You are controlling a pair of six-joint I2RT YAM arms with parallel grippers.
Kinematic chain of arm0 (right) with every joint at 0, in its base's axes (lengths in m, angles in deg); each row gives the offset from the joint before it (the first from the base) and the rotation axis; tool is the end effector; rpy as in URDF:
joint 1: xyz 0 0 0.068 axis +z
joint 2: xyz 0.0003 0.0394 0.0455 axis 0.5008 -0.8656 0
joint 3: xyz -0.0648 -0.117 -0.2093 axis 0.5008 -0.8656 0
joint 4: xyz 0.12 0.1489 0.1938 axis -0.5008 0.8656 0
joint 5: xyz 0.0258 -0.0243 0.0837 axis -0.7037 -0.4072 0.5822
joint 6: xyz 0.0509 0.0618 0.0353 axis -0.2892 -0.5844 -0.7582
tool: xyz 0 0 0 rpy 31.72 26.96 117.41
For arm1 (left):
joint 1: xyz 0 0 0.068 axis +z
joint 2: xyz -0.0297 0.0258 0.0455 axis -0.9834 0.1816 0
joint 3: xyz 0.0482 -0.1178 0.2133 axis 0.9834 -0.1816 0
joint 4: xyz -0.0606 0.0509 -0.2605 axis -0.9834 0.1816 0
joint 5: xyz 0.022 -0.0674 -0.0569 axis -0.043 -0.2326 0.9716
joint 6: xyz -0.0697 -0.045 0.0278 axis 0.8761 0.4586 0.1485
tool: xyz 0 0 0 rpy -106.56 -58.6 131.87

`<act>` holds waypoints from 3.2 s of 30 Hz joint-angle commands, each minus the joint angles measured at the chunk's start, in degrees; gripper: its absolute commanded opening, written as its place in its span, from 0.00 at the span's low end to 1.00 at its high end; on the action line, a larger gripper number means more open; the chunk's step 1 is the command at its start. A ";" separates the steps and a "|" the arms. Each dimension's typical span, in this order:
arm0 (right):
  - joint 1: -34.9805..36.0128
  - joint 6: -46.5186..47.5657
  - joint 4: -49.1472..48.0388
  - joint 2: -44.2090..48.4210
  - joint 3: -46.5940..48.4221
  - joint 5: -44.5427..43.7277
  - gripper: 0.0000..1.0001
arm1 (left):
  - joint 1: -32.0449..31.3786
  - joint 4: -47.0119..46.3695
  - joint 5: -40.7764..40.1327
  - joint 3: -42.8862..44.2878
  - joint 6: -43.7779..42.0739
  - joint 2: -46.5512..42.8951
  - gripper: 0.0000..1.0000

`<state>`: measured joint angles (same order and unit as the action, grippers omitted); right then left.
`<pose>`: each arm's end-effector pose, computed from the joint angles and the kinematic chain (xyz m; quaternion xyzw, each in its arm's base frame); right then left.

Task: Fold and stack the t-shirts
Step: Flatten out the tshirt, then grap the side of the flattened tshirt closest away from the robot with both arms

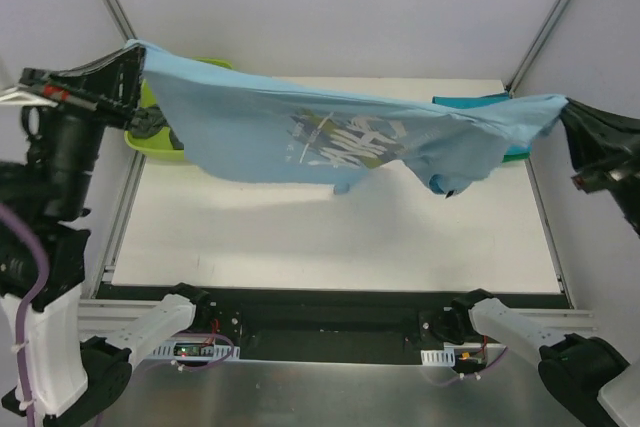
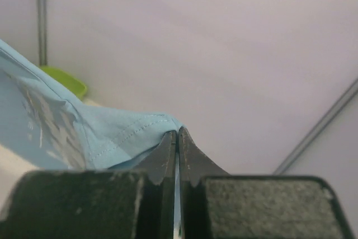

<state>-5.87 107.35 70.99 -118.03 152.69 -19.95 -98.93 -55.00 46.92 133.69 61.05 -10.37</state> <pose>0.0630 0.0300 0.6210 -0.2959 0.5074 -0.0676 0.8065 0.1196 -0.0360 0.6198 -0.0345 0.4787 -0.2791 0.8317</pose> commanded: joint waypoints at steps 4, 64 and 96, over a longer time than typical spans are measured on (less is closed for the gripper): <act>-0.19 1.82 -5.53 -0.90 10.43 7.67 0.00 | 0.50 -0.43 10.51 9.05 -0.39 -0.59 0.00; -13.54 -28.50 -17.07 -57.05 -39.16 8.36 1.00 | 9.55 4.85 7.44 -27.87 8.67 52.48 0.99; -9.34 -22.96 -17.04 -42.17 -36.54 2.67 0.99 | 10.70 6.34 5.44 -35.02 10.85 33.38 0.99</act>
<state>-19.31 84.25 59.17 -177.39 126.42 -12.12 -88.79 -49.97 57.74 109.69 70.49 39.10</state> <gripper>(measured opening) 0.993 0.990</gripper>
